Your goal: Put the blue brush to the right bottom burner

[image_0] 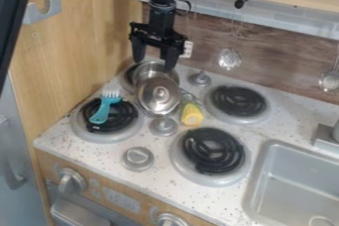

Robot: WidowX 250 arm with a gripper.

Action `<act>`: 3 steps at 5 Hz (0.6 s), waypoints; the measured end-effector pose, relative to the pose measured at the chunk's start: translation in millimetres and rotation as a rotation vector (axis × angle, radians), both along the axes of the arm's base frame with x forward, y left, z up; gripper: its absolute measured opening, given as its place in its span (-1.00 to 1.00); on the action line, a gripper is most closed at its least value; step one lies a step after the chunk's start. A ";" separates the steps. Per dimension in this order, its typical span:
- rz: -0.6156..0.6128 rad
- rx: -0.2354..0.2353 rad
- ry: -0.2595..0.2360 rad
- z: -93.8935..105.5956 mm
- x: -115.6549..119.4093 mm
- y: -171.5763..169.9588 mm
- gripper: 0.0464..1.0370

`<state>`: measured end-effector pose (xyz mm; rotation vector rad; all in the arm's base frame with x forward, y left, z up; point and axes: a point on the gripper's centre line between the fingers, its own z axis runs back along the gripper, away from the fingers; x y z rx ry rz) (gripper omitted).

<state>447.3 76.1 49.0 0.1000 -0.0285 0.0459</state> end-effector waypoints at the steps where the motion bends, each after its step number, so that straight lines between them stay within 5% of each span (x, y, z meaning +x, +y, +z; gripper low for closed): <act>1: 0.009 -0.008 0.049 -19.7 -6.4 0.3 0.92; 3: 0.050 -0.021 0.117 -40.1 -24.9 12.8 0.92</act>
